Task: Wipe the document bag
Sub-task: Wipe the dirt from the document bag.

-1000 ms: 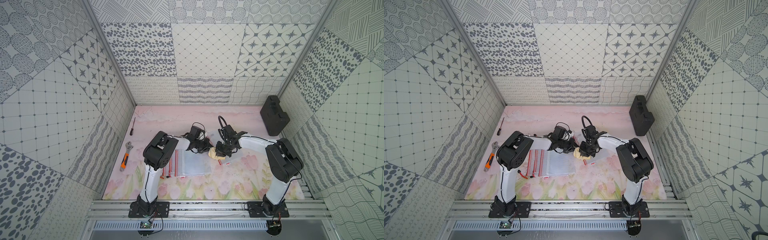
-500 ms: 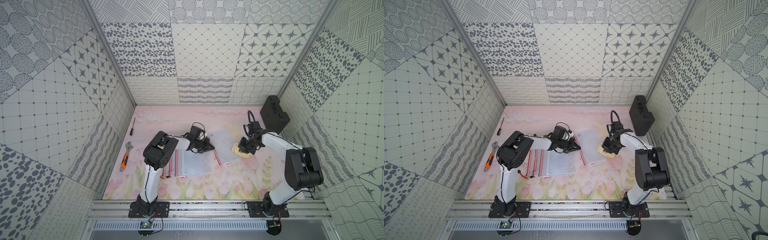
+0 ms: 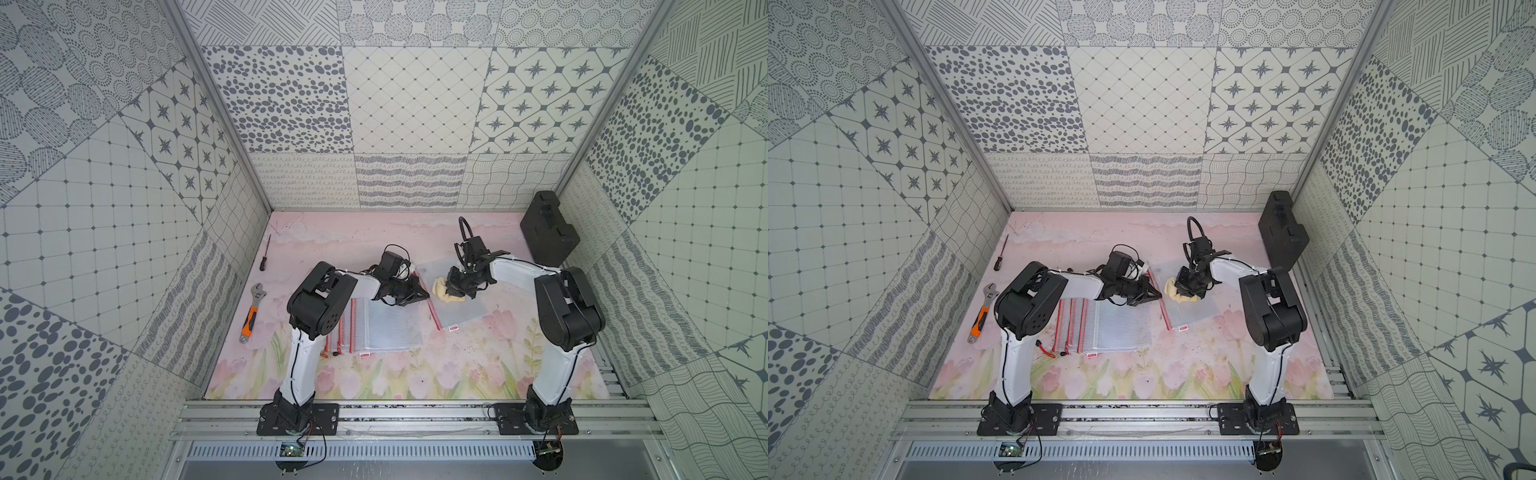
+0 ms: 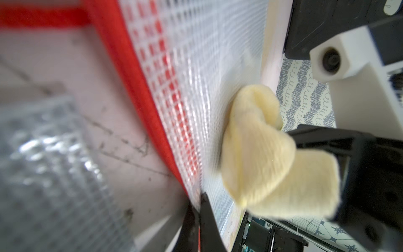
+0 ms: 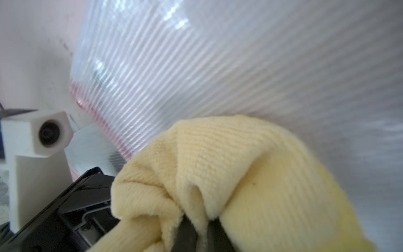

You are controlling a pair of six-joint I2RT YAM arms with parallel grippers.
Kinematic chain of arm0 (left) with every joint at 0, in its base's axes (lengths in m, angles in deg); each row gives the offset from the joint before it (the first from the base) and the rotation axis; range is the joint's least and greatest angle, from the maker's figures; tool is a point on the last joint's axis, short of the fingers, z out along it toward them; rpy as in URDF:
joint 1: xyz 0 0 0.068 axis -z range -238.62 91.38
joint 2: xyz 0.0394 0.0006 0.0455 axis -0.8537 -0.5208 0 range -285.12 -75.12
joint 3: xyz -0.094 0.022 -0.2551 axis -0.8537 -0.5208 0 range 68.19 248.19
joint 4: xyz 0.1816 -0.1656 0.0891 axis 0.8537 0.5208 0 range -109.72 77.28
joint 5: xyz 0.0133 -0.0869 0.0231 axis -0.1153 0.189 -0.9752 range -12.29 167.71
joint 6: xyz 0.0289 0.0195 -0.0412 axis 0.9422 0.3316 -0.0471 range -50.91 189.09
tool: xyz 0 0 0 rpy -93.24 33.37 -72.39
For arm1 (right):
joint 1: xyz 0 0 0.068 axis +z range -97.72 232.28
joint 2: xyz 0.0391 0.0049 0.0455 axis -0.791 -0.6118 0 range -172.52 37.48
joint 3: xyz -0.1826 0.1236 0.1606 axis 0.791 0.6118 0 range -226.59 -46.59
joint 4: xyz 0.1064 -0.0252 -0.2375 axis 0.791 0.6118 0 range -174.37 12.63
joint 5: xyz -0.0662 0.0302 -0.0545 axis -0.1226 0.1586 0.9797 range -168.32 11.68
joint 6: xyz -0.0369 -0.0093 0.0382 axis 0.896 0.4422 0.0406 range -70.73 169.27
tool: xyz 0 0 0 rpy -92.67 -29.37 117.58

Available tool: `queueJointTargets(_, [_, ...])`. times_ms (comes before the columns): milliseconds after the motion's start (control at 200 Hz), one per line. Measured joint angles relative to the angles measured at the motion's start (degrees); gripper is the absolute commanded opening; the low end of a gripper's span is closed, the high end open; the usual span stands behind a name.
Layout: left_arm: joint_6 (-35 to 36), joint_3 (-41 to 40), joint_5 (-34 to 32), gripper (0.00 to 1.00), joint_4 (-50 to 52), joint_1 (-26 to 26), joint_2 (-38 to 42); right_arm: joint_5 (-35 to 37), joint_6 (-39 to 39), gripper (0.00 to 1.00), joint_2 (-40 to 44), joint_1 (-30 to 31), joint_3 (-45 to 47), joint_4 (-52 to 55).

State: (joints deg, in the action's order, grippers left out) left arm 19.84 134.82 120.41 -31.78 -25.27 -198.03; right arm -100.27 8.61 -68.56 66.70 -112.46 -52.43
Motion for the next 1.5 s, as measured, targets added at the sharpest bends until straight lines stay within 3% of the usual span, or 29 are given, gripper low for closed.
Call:
queueJointTargets(130, [0.0, 0.1, 0.2, 0.0, 0.0, 0.0, -0.1, 3.0, 2.6, 0.0, 5.3, -11.6, 4.2, 4.1])
queueJointTargets(210, [0.0, 0.2, 0.3, 0.0, 0.0, 0.0, -0.3, 5.1, 3.3, 0.0, 6.2, -12.7, 3.4, 6.5])
queueJointTargets(320, [0.0, 0.5, 0.5, 0.0, 0.0, 0.0, -0.5, 6.0, 3.2, 0.0, 4.4, -4.7, -2.1, 8.5])
queueJointTargets(475, [0.0, 0.7, 0.7, 0.0, 0.0, -0.1, -0.7, 4.3, 2.3, 0.0, -7.1, 9.2, -16.9, 6.8])
queueJointTargets(585, [-0.2, 0.7, 0.9, 0.0, 0.0, -0.1, -0.7, 3.5, 1.4, 0.0, -12.8, 12.8, -20.6, 4.7])
queueJointTargets(790, [0.0, 0.8, 1.1, 0.0, 0.0, -0.2, -0.8, 0.2, 0.9, 0.0, -10.4, 5.2, -14.2, 1.5])
queueJointTargets(966, [0.0, 0.9, 1.2, 0.0, 0.0, -0.2, -0.9, 1.7, 3.7, 0.0, -1.8, -9.4, -4.0, 3.5])
queueJointTargets(1056, [0.0, 0.9, 1.2, 0.0, 0.0, -0.2, -0.9, 4.0, 4.3, 0.0, -0.4, -12.6, -3.5, 5.4])
queueJointTargets(1166, [0.0, 1.1, 1.3, 0.0, 0.1, -0.2, -1.1, 5.1, 4.3, 0.0, -1.5, -6.0, -6.6, 7.5])
queueJointTargets(1351, [0.0, 1.1, 1.3, 0.0, 0.0, -0.2, -1.1, 3.6, 3.8, 0.0, -13.5, 9.5, -25.2, 7.4])
queueJointTargets(1501, [-0.1, 1.1, 1.3, 0.0, 0.0, -0.2, -1.1, 2.5, 3.4, 0.0, -19.5, 11.1, -31.4, 8.6])
